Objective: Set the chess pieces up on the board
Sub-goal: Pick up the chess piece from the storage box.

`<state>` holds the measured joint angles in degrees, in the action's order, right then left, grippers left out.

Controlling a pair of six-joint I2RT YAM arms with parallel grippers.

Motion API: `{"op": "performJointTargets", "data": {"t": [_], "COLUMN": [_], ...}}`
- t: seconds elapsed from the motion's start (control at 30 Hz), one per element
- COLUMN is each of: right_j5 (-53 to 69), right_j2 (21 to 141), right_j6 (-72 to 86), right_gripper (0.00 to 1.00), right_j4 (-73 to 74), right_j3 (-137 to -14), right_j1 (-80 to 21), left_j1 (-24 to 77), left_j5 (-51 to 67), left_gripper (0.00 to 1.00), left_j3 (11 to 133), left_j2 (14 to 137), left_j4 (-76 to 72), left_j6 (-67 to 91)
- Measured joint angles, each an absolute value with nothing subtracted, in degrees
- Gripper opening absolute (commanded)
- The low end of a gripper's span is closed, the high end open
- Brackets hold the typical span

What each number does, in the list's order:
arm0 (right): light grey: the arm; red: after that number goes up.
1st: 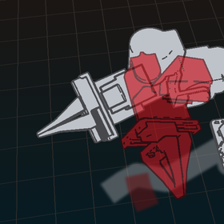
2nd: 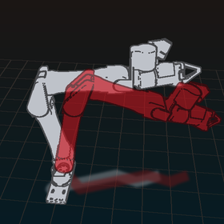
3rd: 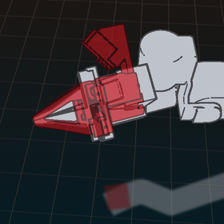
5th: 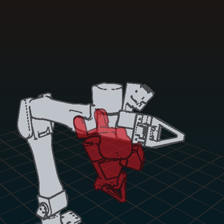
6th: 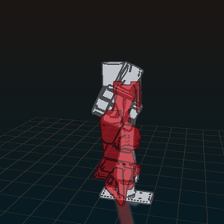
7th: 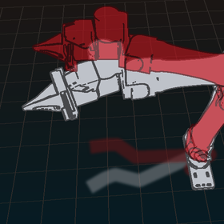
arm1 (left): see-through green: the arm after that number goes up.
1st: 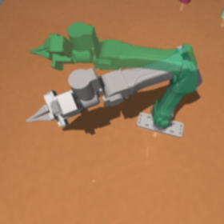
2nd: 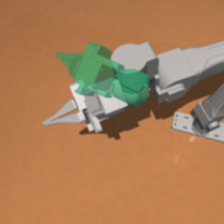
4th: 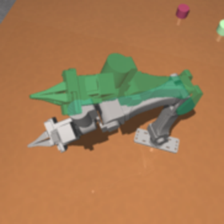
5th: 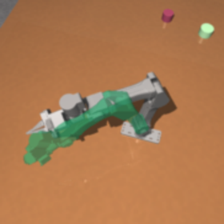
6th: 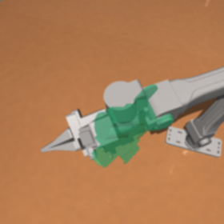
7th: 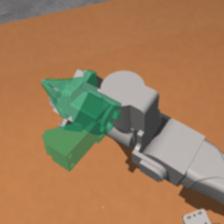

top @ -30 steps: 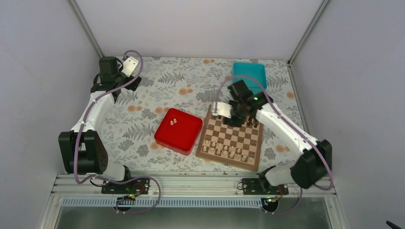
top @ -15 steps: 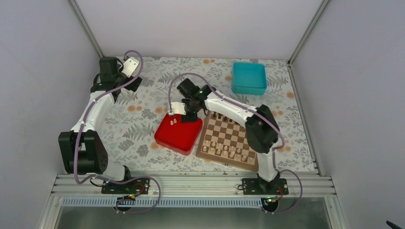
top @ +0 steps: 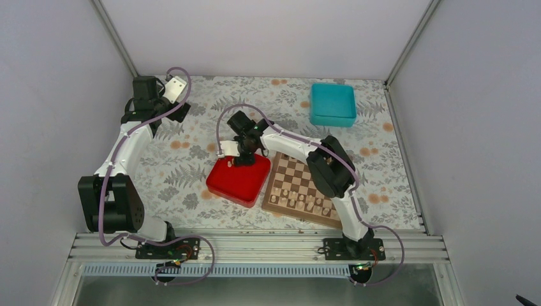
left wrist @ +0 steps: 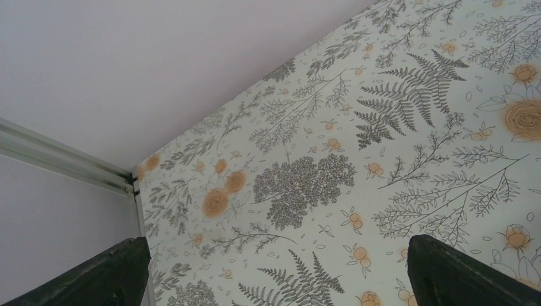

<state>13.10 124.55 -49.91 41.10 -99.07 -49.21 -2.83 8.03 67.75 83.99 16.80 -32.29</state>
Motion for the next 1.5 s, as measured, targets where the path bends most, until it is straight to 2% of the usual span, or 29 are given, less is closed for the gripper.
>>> {"op": "performJointTargets", "data": {"t": [0.47,0.67,0.87,1.23,1.5], "right_j5": [11.4,10.4,9.5,8.7,9.8], "right_j2": [127.9,130.5,130.5,129.7,125.0], "right_j6": [-50.4,-50.7,-50.7,-50.7,-50.4], "right_gripper": [0.5,0.39,0.33,0.11,0.05], "right_j4": [39.6,41.0,41.8,42.7,44.6], "right_j3": [-101.5,-103.7,-103.7,-101.6,-98.6], "right_j1": [-49.8,-49.8,-49.8,-49.8,-49.8], "left_j1": [-2.8,-2.8,-2.8,-2.8,-2.8], "left_j5": [8.8,9.3,9.6,9.7,9.7], "left_gripper": [1.0,1.0,1.0,1.0,1.0], "left_j3": [67.7,67.7,67.7,67.7,67.7], "left_j2": [84.0,84.0,84.0,83.9,83.5], "left_j4": [16.8,16.8,16.8,16.9,17.3], "left_j6": [-32.3,-32.3,-32.3,-32.3,-32.2]}}
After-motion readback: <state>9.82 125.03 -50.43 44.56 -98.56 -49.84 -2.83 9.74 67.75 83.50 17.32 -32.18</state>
